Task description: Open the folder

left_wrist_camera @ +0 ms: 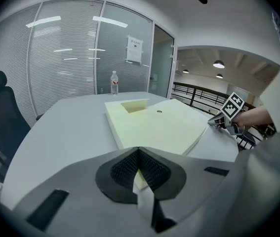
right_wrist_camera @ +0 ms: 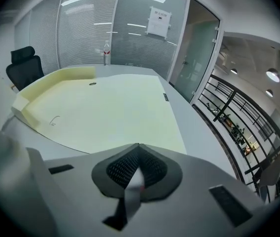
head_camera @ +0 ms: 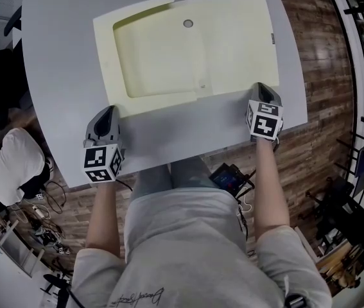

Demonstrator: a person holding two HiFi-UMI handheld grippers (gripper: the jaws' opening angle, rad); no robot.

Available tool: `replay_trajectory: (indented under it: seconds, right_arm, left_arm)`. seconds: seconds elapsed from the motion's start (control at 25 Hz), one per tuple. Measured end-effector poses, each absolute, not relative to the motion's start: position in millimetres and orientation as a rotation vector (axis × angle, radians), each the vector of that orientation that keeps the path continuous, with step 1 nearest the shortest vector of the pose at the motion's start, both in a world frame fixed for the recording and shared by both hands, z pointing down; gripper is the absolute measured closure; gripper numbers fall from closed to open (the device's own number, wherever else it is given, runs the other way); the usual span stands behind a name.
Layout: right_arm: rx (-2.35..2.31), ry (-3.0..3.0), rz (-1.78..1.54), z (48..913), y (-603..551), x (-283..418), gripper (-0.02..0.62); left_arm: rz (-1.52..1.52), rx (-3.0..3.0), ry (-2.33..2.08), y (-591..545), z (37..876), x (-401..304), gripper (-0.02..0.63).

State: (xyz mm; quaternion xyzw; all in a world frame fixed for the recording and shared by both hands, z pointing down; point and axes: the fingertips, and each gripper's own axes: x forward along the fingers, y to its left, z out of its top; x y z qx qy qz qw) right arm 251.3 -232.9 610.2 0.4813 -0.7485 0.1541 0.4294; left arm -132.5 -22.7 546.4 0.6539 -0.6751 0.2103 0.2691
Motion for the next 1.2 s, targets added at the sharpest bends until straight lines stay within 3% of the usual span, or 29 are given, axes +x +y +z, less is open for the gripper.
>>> replay_trajectory:
  seconds: [1.2]
  right_arm:
    - [1.337,-1.93,0.376,560.6,-234.6,245.5,0.572]
  left_arm:
    - [0.586,1.915,-1.684,-35.5,530.6,-131.2,0.597]
